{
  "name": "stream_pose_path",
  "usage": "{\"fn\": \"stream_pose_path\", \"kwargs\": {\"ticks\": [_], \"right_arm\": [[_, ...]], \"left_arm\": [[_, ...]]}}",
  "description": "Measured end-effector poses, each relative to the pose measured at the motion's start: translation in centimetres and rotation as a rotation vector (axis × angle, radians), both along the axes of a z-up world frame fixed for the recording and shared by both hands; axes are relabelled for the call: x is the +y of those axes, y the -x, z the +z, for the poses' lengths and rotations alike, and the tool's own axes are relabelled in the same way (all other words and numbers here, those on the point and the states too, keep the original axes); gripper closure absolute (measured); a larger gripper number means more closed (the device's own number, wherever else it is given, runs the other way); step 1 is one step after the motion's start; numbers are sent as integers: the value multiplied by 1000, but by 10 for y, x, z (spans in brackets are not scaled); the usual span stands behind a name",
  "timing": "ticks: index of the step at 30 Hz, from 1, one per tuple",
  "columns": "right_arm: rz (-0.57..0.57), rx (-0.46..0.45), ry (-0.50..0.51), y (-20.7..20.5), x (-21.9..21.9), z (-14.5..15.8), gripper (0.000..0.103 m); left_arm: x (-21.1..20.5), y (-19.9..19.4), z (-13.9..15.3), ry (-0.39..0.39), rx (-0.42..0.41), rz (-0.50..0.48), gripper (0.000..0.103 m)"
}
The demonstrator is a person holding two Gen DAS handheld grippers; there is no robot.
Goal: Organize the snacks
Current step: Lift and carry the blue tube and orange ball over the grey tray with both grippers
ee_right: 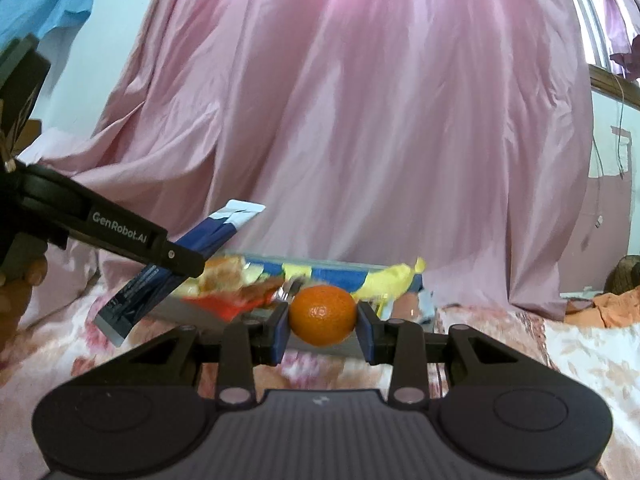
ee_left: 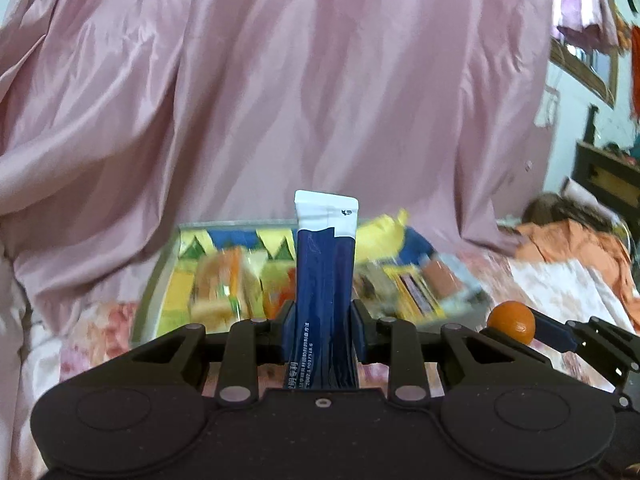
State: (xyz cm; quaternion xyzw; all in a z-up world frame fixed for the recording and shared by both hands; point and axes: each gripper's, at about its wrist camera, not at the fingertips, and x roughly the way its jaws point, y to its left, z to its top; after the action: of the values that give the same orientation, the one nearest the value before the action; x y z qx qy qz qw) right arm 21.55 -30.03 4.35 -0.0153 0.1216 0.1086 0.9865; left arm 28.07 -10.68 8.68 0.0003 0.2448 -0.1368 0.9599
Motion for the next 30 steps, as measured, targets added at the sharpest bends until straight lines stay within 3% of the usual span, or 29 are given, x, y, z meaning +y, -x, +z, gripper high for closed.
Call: {"fn": "stream_pose_path", "kwargs": {"ticks": [8, 16, 23, 30], "right_arm": [[19, -1, -10, -70, 5, 12, 64], [-1, 54, 5, -116, 5, 1, 63], [-8, 122, 45, -140, 11, -16, 63], [-21, 140, 22, -142, 11, -23, 63]], "left_arm": [[0, -70, 6, 36, -6, 29, 73], [-10, -119, -8, 58, 21, 26, 73], [-15, -138, -25, 75, 68, 34, 73], [-14, -142, -40, 74, 98, 41, 72]]}}
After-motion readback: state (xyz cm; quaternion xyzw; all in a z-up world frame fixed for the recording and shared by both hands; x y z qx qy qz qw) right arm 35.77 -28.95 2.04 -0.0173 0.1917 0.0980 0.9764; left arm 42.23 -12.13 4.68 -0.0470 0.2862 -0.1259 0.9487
